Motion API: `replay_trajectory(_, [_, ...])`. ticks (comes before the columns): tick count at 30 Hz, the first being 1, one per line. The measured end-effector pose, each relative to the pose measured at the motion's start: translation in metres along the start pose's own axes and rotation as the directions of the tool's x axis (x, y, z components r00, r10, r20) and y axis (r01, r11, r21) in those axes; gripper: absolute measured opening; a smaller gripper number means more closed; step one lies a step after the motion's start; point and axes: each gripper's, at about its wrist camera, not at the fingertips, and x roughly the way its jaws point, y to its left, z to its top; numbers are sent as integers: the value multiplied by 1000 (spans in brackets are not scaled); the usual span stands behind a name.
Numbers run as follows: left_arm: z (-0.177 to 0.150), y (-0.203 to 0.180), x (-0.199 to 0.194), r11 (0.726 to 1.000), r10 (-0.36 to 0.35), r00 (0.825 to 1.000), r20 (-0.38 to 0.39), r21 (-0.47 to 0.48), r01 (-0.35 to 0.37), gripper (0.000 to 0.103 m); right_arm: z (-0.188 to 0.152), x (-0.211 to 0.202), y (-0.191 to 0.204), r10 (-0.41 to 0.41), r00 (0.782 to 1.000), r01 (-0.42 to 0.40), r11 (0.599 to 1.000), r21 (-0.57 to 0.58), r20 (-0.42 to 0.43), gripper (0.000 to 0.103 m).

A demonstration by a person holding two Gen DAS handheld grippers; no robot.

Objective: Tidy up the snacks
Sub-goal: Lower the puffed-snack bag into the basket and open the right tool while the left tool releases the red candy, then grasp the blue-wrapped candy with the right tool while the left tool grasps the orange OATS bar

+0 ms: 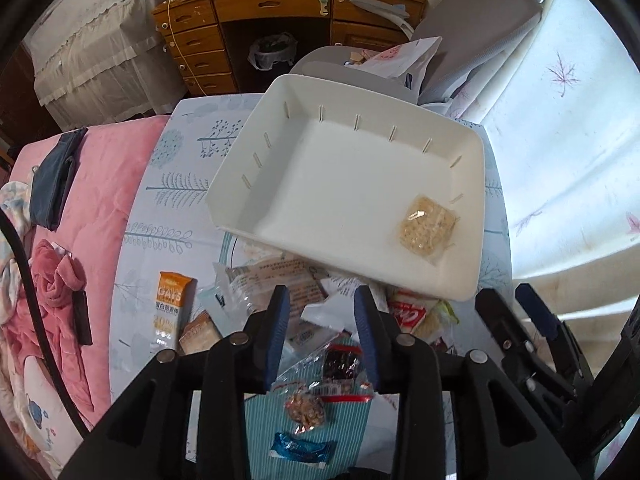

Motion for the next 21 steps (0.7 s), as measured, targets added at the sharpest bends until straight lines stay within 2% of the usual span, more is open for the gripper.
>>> replay_trajectory(4, [-18, 26, -12, 999, -48, 999, 7, 6, 48, 42, -11, -16, 16, -19, 999, 19, 1000, 3, 32, 81])
replay_trajectory(8, [-34, 59, -25, 997, -81, 996, 24, 21, 81, 46, -26, -33, 36, -38, 996, 37, 999, 10, 80, 81])
replay_trajectory(11, [-43, 89, -33, 994, -105, 994, 34, 30, 104, 50, -41, -44, 56, -87, 990, 85, 996, 21, 110, 81])
replay_trajectory(15, [-56, 132, -36, 990, -128, 991, 23, 63, 127, 51, -63, -53, 80, -142, 982, 137, 989, 51, 122, 81])
replay_trajectory(21, [-69, 184, -28, 982, -151, 989, 6, 120, 149, 67, -108, -59, 108, -251, 957, 230, 962, 148, 144, 81])
